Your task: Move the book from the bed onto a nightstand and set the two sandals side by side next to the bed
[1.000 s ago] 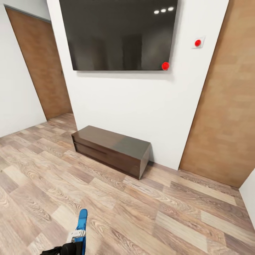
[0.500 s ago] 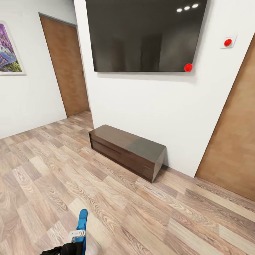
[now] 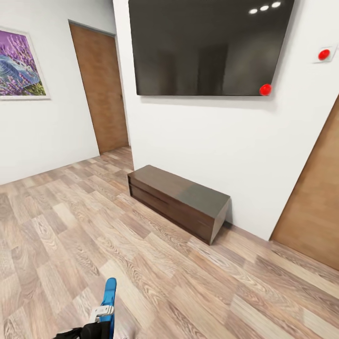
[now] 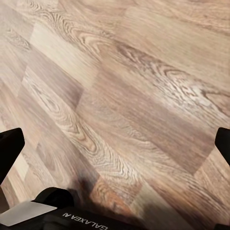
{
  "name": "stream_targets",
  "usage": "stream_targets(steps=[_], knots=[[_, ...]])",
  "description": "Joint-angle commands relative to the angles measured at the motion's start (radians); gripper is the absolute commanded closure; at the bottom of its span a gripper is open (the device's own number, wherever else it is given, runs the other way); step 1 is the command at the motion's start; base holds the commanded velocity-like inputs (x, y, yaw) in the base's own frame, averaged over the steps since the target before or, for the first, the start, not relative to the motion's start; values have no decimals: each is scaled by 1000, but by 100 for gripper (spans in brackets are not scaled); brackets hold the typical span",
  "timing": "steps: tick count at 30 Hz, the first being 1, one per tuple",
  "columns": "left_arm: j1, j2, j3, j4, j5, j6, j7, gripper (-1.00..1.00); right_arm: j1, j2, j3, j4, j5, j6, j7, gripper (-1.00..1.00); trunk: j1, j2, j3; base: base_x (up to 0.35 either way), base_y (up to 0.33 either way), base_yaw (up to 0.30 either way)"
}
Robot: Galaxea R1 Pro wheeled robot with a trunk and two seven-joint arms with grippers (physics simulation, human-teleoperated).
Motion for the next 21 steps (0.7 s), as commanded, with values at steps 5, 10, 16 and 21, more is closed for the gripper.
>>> stream_targets(steps=[5, 10, 16, 21], knots=[[-1, 0, -8, 1, 8, -2, -3, 100, 0, 0, 1, -1, -10, 10, 3, -100, 0, 0, -1, 0, 0, 241], [0, 0, -8, 1, 8, -2, -3, 100, 0, 0, 1, -1, -10, 10, 2, -100, 0, 0, -1, 0, 0, 286], [1, 0, -8, 1, 8, -2, -3, 100, 0, 0, 1, -1, -10, 10, 2, -100, 0, 0, -1, 0, 0, 292], [1, 0, -8, 1, 8, -3, -3, 100, 0, 0, 0, -1, -10, 10, 2, -100, 0, 0, -1, 0, 0, 293]])
